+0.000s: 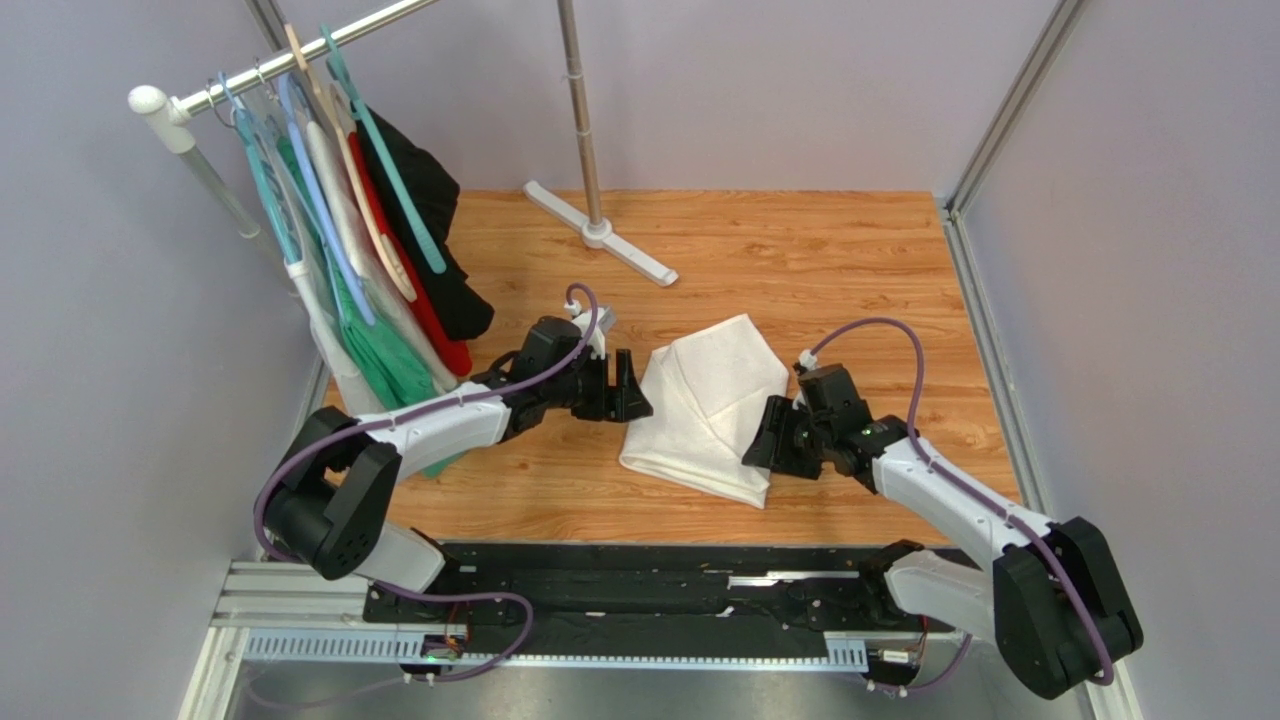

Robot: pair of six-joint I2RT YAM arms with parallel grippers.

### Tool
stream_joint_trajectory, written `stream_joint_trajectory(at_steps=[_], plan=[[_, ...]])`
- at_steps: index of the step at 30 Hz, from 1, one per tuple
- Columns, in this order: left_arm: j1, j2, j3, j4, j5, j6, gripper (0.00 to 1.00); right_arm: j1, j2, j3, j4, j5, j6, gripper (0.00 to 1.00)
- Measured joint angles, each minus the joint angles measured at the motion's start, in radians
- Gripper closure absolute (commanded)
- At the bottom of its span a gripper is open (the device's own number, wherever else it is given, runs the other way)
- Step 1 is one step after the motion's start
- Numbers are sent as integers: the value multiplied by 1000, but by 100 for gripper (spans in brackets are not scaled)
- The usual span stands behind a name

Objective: Fold the napkin, place the utensils inside, and roll it up
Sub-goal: Fold the napkin

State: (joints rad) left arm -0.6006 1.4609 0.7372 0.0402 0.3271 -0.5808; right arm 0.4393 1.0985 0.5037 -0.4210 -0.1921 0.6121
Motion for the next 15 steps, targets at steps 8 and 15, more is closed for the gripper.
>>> stream_joint_trajectory(at_steps=[8, 15], plan=[[0, 0, 12, -8, -2, 4, 24, 45, -13, 0, 0, 0, 8, 59], [0, 0, 12, -18, -5, 4, 24, 67, -26, -1, -12, 7, 17, 56]])
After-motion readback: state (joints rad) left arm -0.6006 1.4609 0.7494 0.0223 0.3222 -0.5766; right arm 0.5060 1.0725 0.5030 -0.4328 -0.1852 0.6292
